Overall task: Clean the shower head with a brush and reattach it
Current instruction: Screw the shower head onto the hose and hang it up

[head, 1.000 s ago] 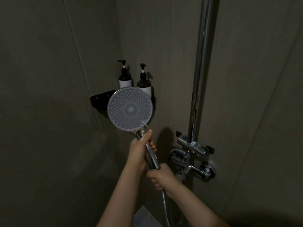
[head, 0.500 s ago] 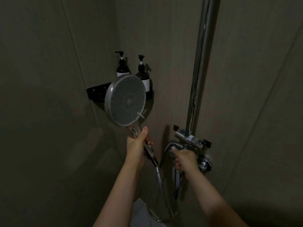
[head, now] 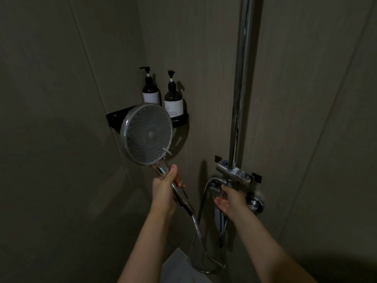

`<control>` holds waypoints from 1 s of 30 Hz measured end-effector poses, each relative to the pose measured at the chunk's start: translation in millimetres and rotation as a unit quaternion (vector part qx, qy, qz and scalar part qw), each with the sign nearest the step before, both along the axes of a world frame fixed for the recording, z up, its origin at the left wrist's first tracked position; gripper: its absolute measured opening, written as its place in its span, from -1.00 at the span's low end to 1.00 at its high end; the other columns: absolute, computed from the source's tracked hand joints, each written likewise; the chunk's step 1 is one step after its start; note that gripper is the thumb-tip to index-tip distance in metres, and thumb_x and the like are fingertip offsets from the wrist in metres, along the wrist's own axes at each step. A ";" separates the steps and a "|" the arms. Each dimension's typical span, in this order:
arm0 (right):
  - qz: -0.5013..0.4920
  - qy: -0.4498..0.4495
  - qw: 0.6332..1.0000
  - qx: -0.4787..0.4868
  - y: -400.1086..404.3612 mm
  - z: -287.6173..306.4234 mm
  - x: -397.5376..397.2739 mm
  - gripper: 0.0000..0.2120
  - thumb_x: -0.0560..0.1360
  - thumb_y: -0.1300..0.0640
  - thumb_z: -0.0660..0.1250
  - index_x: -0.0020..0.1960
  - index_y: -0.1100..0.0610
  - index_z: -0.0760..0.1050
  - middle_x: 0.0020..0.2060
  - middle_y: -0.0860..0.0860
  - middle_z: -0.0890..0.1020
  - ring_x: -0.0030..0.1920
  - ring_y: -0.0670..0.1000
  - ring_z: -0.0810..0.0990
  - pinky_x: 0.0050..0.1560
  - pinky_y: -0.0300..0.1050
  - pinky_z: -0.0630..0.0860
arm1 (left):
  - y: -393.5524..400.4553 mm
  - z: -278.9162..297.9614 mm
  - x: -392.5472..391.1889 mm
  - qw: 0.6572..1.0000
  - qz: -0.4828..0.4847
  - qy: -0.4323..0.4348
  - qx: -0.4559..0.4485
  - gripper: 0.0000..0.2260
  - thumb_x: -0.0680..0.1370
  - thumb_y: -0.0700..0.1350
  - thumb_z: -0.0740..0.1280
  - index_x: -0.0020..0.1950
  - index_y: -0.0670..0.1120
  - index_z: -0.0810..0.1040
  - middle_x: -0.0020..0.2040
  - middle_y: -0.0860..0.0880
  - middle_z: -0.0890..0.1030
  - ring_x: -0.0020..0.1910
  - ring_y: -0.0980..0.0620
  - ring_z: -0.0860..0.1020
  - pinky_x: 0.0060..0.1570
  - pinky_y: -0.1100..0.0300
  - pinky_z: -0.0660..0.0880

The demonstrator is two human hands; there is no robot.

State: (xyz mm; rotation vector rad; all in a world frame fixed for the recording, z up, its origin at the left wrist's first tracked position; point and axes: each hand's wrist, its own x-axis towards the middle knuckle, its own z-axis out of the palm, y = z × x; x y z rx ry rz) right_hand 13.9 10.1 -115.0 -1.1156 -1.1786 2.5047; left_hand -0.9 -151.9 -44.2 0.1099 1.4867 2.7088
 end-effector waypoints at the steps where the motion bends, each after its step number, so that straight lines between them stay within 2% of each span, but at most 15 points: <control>1: -0.004 -0.016 0.999 0.034 -1.4 -1.7 -0.6 -0.89 0.48 0.18 0.35 -0.03 0.17 0.47 -0.25 0.09 0.54 -0.26 0.05 0.54 -0.15 -0.05 0.51 | 0.7 0.3 0.4 1.000 -0.002 -0.003 0.003 -0.68 0.58 -0.22 0.21 -0.38 -0.11 0.32 -0.59 0.05 0.31 -0.59 0.13 0.30 -0.51 0.30 0.33; 3: -0.010 -0.059 0.989 0.136 -4.3 -6.2 -3.0 -0.85 0.45 0.14 0.40 -0.20 0.17 0.46 -0.32 0.09 0.53 -0.37 0.03 0.50 -0.37 -0.11 0.48 | 2.3 -0.3 0.6 1.000 -0.003 -0.008 0.010 -0.70 0.58 -0.23 0.21 -0.36 -0.11 0.32 -0.59 0.06 0.31 -0.59 0.14 0.31 -0.51 0.31 0.33; 5: -0.017 -0.081 0.976 0.204 -6.5 -7.4 -5.2 -0.76 0.49 0.11 0.34 -0.31 0.16 0.42 -0.41 0.10 0.48 -0.47 0.03 0.43 -0.48 -0.20 0.39 | 3.2 -1.6 0.4 1.000 -0.002 -0.014 0.009 -0.73 0.57 -0.23 0.22 -0.33 -0.10 0.33 -0.58 0.06 0.32 -0.59 0.14 0.31 -0.52 0.31 0.33; 8: 0.024 -0.100 0.971 0.216 -7.8 -5.6 -6.6 -0.68 0.56 0.06 0.21 -0.34 0.14 0.36 -0.46 0.07 0.40 -0.51 0.01 0.36 -0.55 -0.23 0.25 | 3.1 -3.5 1.2 1.000 -0.008 -0.023 0.008 -0.74 0.57 -0.23 0.22 -0.32 -0.10 0.33 -0.58 0.06 0.31 -0.60 0.14 0.30 -0.54 0.32 0.31; 10: 0.033 -0.068 0.986 0.148 -8.7 -6.6 -5.6 -0.67 0.58 0.06 0.15 -0.34 0.12 0.32 -0.48 0.03 0.33 -0.53 -0.03 0.27 -0.65 -0.28 0.17 | 2.2 -4.5 1.1 0.999 -0.015 -0.026 0.011 -0.75 0.57 -0.22 0.23 -0.31 -0.09 0.33 -0.57 0.06 0.31 -0.59 0.14 0.30 -0.52 0.31 0.31; 13: -0.016 0.035 0.999 -0.024 -12.0 -14.2 -6.3 -0.71 0.59 0.11 0.13 -0.30 0.12 0.30 -0.52 -0.01 0.30 -0.63 -0.11 0.25 -0.72 -0.38 0.07 | 0.4 -6.7 0.1 0.999 -0.018 -0.033 0.016 -0.78 0.57 -0.20 0.24 -0.28 -0.09 0.33 -0.56 0.06 0.33 -0.59 0.14 0.31 -0.52 0.30 0.33; 16: -0.065 0.122 0.980 -0.142 -17.7 -23.3 -7.9 -0.72 0.60 0.10 0.11 -0.28 0.10 0.30 -0.67 -0.07 0.33 -0.72 -0.16 0.24 -0.73 -0.40 0.10 | -1.0 -8.0 -0.9 0.999 -0.021 -0.043 0.021 -0.79 0.56 -0.20 0.25 -0.26 -0.09 0.32 -0.55 0.06 0.33 -0.59 0.14 0.31 -0.54 0.31 0.33; 18: -0.090 0.164 0.960 -0.209 -20.6 -23.1 -6.9 -0.72 0.60 0.08 0.10 -0.28 0.09 0.31 -0.66 -0.08 0.34 -0.72 -0.16 0.25 -0.73 -0.39 0.12 | -1.5 -6.8 -0.7 0.999 -0.022 -0.043 0.022 -0.78 0.56 -0.20 0.25 -0.28 -0.09 0.32 -0.54 0.05 0.31 -0.58 0.14 0.30 -0.54 0.31 0.31; 24: -0.129 0.221 0.920 -0.296 -30.4 -17.6 -8.2 -0.61 0.62 -0.05 0.01 -0.30 0.13 0.29 -0.66 -0.06 0.30 -0.72 -0.14 0.24 -0.75 -0.37 0.07 | -4.2 -1.9 2.6 0.999 -0.018 -0.033 0.017 -0.74 0.56 -0.22 0.24 -0.32 -0.09 0.32 -0.56 0.05 0.29 -0.60 0.14 0.28 -0.56 0.32 0.29; 27: -0.137 0.239 0.903 -0.328 -31.3 -13.7 -6.2 -0.61 0.62 -0.05 -0.01 -0.30 0.13 0.28 -0.61 -0.04 0.28 -0.73 -0.13 0.23 -0.76 -0.36 0.07 | -5.8 -1.1 3.1 0.999 -0.023 -0.027 0.011 -0.75 0.57 -0.21 0.23 -0.31 -0.08 0.31 -0.57 0.06 0.29 -0.61 0.14 0.28 -0.56 0.33 0.28; 30: -0.161 0.262 0.878 -0.367 -32.4 -12.1 -6.9 -0.60 0.63 -0.04 -0.03 -0.30 0.13 0.28 -0.66 -0.03 0.30 -0.74 -0.12 0.22 -0.76 -0.34 0.07 | -5.4 -2.1 2.9 0.999 -0.021 -0.033 0.012 -0.77 0.57 -0.21 0.23 -0.28 -0.08 0.30 -0.58 0.06 0.30 -0.61 0.14 0.29 -0.56 0.32 0.30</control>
